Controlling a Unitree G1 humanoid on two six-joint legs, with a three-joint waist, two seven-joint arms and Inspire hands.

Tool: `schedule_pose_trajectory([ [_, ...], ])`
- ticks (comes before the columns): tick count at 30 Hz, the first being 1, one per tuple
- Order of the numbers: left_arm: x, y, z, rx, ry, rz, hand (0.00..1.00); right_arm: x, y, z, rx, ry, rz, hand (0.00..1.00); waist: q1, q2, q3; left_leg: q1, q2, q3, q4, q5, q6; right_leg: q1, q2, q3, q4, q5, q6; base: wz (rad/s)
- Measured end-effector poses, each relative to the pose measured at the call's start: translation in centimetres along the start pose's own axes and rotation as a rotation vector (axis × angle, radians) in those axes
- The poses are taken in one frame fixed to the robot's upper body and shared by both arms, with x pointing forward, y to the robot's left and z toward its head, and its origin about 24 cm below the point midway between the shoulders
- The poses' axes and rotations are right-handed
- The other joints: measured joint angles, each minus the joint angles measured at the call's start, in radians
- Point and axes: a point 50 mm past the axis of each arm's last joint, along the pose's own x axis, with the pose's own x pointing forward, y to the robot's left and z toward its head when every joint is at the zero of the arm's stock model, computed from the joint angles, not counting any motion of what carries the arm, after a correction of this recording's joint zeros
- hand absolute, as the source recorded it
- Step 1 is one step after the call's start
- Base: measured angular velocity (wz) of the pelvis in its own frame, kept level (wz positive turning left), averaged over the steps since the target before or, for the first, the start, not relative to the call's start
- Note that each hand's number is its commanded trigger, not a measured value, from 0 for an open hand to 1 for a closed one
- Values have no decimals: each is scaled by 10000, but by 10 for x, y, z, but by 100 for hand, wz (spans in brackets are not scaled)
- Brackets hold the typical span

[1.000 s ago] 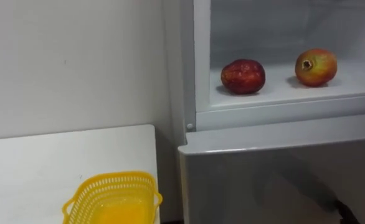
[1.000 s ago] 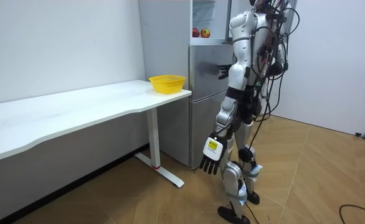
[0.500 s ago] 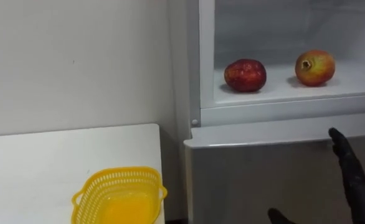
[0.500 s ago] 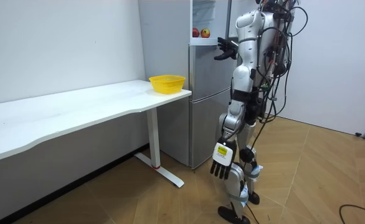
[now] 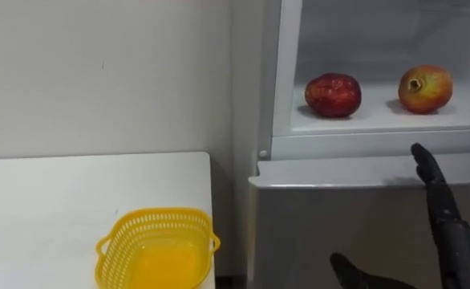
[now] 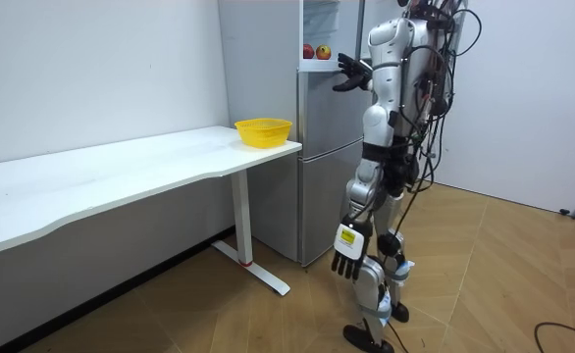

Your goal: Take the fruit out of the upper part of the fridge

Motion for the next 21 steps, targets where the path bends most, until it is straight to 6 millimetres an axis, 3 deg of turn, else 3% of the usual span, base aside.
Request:
schedule_pose_trajectory([
  [4, 0, 1, -1, 39, 28, 59, 0, 11, -13, -3, -62, -39, -897, 0, 3, -86, 49, 1, -11, -109, 62, 5, -3, 65, -26, -121, -24, 7, -10, 6],
  [7, 0, 1, 0, 113, -9, 85, 0, 46, -28, 12, 334, -1221, -2149, 0, 14, -94, 64, 2, -7, -183, 132, 8, -9, 202, -27, -264, -215, 32, -9, 15],
  [9, 0, 3, 1, 268, -35, 144, 0, 70, -37, 32, 612, -2568, -2970, 0, 29, -161, 48, 30, -8, -445, 178, 32, -44, 420, -24, -502, -446, 68, -15, 36],
  [11, -1, 4, 0, 432, 4, 207, 0, 78, -40, 40, 610, -3174, -3282, 0, 74, -211, 15, 105, -11, -659, 194, 46, -66, 674, -25, -740, -662, 86, -21, 41],
  [15, -1, 6, 0, 458, -4, 339, 0, 80, -40, 33, 315, -2958, -3456, 0, 299, -494, 27, 106, 4, -880, 280, 54, -81, 849, -39, -1139, -732, 81, -27, 27],
  [21, -1, 8, 2, 615, -55, 419, 0, 83, -40, 36, 327, -3128, -3479, 0, 526, -493, 32, 96, 0, -1057, 246, 54, -81, 948, -74, -1570, -723, 83, -25, 8],
])
